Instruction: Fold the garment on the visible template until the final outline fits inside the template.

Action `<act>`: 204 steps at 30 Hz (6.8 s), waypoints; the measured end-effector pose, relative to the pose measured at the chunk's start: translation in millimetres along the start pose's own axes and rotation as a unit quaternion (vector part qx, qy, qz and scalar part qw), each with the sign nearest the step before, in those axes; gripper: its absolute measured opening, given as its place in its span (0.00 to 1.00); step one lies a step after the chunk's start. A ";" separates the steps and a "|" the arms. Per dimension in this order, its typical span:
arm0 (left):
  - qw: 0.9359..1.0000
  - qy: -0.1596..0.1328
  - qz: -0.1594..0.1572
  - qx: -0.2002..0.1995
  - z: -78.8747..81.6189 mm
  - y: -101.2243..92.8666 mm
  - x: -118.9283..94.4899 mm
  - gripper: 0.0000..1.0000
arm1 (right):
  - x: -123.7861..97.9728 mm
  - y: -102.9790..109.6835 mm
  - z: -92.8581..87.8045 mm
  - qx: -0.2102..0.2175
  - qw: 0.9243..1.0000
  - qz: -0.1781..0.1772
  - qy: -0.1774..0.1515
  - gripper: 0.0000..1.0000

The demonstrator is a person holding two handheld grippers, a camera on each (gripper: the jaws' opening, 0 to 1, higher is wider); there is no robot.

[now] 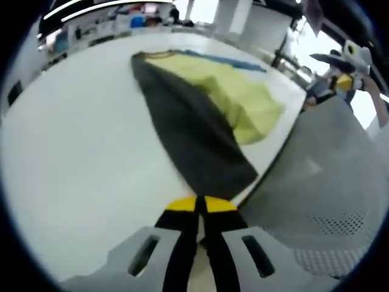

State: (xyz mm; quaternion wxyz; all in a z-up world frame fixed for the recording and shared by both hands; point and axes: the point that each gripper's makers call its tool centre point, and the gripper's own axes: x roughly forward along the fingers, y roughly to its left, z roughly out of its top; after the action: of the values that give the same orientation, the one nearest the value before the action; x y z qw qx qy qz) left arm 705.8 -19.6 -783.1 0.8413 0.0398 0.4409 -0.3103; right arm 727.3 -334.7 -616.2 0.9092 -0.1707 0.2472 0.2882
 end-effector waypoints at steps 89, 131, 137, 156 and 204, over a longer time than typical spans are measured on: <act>0.976 0.017 0.218 -0.012 42.3 270.6 -105.6 0.00 | 11.9 16.9 27.1 -0.017 1.000 0.003 0.019 1.00; 0.967 0.095 0.236 -0.005 48.1 370.6 -78.8 0.00 | 19.8 14.6 30.7 -0.004 0.998 -0.021 0.051 1.00; 0.962 0.134 0.236 0.014 39.9 371.7 -74.5 0.00 | 22.2 15.0 31.1 -0.010 0.998 -0.025 0.054 1.00; 0.962 0.131 0.238 0.029 40.0 377.5 -73.8 0.00 | 28.3 17.0 29.1 0.003 0.998 -0.027 0.053 1.00; 0.967 -0.080 0.238 0.049 123.8 314.2 -130.5 0.55 | 24.4 8.2 37.4 0.003 1.000 -0.024 0.010 1.00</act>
State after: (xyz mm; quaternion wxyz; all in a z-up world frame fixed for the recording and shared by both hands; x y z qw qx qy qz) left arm 915.0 254.5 -672.7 0.9205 0.1603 0.3339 -0.1245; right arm 752.7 -300.6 -600.4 0.9140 -0.1764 0.2531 0.2637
